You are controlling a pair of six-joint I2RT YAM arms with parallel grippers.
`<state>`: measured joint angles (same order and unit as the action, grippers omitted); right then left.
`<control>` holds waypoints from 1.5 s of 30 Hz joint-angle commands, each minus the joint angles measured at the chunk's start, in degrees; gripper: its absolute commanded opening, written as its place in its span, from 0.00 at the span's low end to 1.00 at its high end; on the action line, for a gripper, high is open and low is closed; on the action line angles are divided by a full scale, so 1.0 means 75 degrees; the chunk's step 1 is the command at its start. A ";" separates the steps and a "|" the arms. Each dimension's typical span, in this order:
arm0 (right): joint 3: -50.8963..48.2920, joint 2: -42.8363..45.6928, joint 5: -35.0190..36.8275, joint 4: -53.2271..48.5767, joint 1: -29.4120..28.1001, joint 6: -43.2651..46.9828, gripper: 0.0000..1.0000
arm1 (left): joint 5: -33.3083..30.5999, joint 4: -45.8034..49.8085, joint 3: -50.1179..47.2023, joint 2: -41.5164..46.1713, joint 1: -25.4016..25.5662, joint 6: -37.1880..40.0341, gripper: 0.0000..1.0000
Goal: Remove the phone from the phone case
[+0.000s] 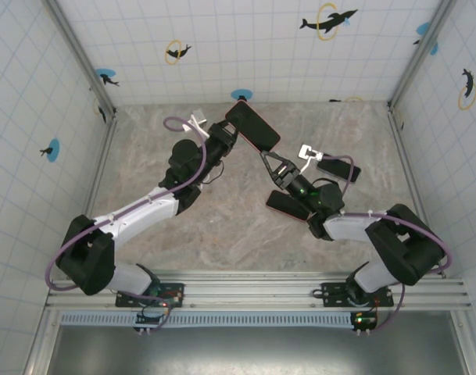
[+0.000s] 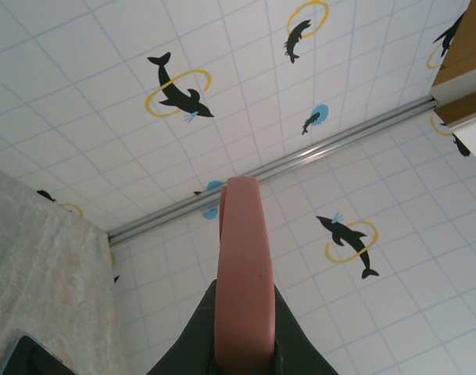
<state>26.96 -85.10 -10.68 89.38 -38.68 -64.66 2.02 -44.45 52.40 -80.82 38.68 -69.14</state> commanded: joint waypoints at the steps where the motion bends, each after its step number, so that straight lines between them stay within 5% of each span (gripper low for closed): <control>1: 0.0291 0.0082 -0.0130 0.0379 -0.0036 0.0843 0.17 | 0.0059 -0.0696 0.0126 0.0126 0.0038 -0.0348 0.00; 26: 0.0096 -0.0068 -0.0447 -0.0963 0.1064 0.2317 0.11 | 0.1449 -0.1093 0.0411 -0.0120 -0.0016 -0.2059 0.00; 37: 0.0297 0.0495 -0.0208 -0.2631 0.1185 0.3524 0.12 | 0.1603 -0.1123 0.0683 -0.0274 -0.0071 -0.2077 0.00; 40: 0.0160 0.0454 -0.0540 -0.1790 0.1337 0.2884 0.16 | 0.1606 -0.0788 0.0759 -0.0265 -0.0132 -0.1700 0.00; 45: 0.0223 0.0648 -0.1380 -0.1569 0.1560 0.2515 0.37 | 0.1751 -0.0172 0.0829 -0.0255 -0.0389 -0.0920 0.00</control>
<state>27.77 -80.93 -23.14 79.07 -29.39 -44.47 9.15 -43.94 55.53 -84.75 36.29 -78.83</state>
